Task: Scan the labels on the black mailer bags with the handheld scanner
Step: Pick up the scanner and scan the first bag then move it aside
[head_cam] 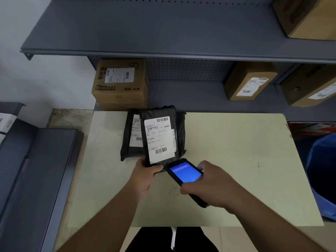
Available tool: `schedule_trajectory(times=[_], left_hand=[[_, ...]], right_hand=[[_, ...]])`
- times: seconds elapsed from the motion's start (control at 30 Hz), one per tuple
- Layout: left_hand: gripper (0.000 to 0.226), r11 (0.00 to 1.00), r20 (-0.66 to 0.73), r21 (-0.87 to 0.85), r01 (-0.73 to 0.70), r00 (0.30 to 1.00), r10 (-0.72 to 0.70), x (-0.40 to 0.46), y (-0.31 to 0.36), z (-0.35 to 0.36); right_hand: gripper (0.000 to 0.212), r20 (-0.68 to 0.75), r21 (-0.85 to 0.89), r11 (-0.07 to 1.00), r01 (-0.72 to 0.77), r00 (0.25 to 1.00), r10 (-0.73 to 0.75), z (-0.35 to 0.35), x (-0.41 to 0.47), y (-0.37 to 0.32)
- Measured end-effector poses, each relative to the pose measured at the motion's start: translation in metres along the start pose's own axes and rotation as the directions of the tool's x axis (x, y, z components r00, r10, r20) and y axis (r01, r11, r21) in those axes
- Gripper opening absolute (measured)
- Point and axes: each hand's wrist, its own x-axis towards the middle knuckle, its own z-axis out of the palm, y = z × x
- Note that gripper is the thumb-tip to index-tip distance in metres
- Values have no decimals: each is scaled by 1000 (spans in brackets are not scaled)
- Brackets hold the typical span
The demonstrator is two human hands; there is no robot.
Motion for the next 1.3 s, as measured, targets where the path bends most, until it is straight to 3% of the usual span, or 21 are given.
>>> schedule_trajectory(times=[0.67,1.03,1.3], left_hand=[[58,999,-8,-25,21,1000,-22,-8,2,14],[30,997,101,78,-2,995,-6,-15,-1,74],[26,995,127,96,28,991,-40,-11,-14,131]], right_hand=[[54,-1,18,999,-31,1000,31,-4,1,11],[51,-83,133,991,-31,996,43,-35,1,42],[49,-112,195,978,-75,989,98,-65,3,79]])
